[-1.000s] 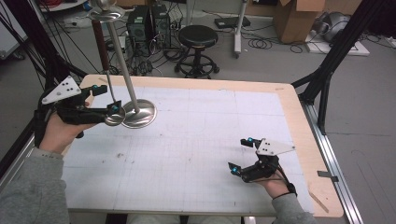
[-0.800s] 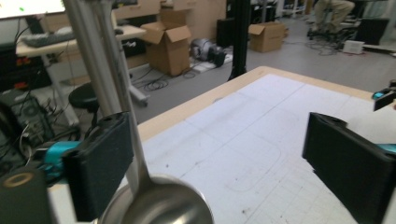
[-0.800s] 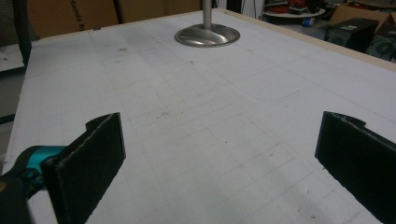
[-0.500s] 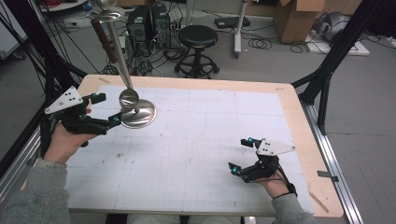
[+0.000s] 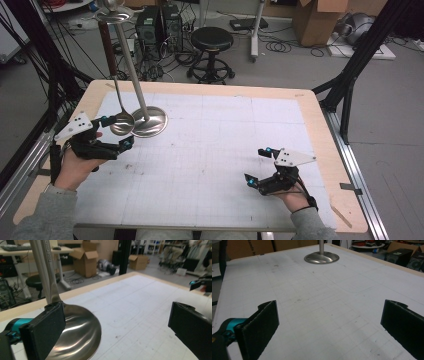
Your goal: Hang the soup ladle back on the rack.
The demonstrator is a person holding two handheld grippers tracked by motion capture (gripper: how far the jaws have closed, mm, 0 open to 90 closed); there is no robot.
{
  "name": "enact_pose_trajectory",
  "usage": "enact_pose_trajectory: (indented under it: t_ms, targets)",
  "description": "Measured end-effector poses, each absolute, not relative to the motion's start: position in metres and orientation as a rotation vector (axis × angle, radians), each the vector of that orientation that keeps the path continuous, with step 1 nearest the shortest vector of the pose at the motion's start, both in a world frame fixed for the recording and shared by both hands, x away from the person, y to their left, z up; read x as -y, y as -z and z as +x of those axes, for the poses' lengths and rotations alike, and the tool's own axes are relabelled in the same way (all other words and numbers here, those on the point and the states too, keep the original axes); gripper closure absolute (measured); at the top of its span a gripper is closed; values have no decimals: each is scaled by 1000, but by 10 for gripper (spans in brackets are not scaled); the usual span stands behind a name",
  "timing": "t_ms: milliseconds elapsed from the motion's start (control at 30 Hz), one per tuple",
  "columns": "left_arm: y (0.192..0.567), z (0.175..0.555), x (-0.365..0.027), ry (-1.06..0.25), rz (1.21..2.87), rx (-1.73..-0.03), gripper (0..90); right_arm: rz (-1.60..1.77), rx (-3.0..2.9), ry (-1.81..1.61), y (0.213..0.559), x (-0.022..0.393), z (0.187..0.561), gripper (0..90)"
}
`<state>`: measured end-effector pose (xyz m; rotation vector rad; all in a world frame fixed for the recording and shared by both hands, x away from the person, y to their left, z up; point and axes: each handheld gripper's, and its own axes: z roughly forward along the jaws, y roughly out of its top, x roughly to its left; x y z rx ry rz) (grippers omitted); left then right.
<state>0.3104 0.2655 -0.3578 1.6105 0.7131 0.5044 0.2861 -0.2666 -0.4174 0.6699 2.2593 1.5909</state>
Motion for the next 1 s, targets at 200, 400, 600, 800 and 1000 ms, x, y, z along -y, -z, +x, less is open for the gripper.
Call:
enact_pose_trajectory:
  t_ms: [200,400,600,800,1000]
  targets:
    - [369,308,-266,-504,1643,-742,18,670,-2248,-1600,416,267,285,5]
    - [382,305,-267,-498,1666,-760,17,666,-2248,-1603,416,267,285,5]
    - [385,294,-259,-515,1673,-726,18,677,-2226,-1608,415,269,285,5]
    - [400,281,-258,-495,1665,-730,18,674,-2209,-1618,414,271,285,5]
    - [405,282,-258,-475,1662,-765,18,670,-2216,-1615,414,270,285,5]
